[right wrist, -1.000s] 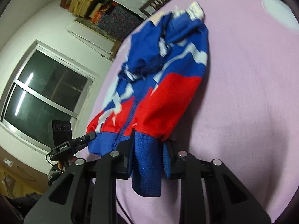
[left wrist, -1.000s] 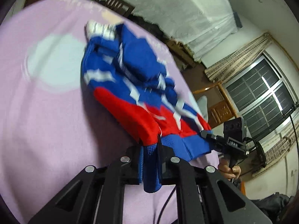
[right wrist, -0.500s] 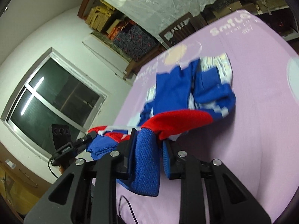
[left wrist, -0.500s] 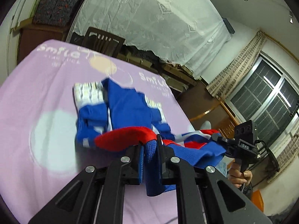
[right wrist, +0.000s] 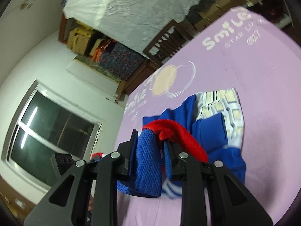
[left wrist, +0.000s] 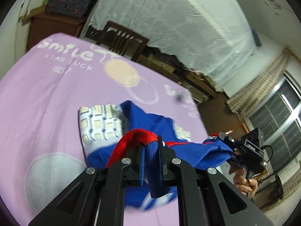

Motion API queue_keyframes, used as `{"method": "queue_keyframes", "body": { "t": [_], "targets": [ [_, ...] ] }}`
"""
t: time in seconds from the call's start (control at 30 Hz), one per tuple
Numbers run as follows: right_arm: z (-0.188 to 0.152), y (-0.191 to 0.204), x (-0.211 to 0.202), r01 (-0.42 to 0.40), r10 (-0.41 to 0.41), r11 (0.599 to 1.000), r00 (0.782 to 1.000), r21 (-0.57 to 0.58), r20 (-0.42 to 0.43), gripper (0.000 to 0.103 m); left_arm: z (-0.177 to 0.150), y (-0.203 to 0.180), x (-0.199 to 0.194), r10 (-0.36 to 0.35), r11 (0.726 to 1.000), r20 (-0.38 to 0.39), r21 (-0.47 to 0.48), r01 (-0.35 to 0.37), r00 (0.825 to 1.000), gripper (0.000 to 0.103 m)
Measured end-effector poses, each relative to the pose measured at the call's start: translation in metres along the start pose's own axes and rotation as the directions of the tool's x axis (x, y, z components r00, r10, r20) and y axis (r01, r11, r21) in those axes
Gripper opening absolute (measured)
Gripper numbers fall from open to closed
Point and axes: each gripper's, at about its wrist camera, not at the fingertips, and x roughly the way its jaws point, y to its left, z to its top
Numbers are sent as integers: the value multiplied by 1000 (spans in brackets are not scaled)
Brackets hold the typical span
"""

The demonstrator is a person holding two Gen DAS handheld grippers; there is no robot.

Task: Fold large clothes
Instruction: 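Lift the waistband with both tools and fold it toward the hood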

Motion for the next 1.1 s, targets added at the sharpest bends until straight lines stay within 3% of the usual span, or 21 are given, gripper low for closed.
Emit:
{"method": "queue_keyframes", "body": {
  "t": [0.23,0.4,0.53,0.6,0.67,0.77,0.93,1.1],
  "targets": [
    [25,-61,71,61,-58,989,998,133,-23,25,10,37,73,119,993,-42,-8,-119,992,12],
    [21,-96,99,102,-94,983,994,153,-61,24,1,60,107,132,991,-99,-24,-135,986,13],
    [23,-94,103,109,-102,986,993,127,-64,25,2,64,104,118,992,-100,-36,-123,988,15],
    [25,-91,100,69,-61,989,996,133,-66,32,3,63,95,100,993,-98,-47,-105,990,18],
    [29,-85,92,7,3,990,998,144,-65,48,7,58,79,79,996,-82,-44,-83,993,33],
    [34,-64,72,-48,51,995,998,85,-40,57,14,42,42,80,997,10,12,-80,997,59],
    [35,-46,47,-41,41,999,999,-7,10,64,17,42,12,105,993,107,37,-109,989,64],
    [33,-71,41,16,-16,1000,1000,27,26,66,12,53,36,81,997,45,10,-81,996,63]
  ]
}}
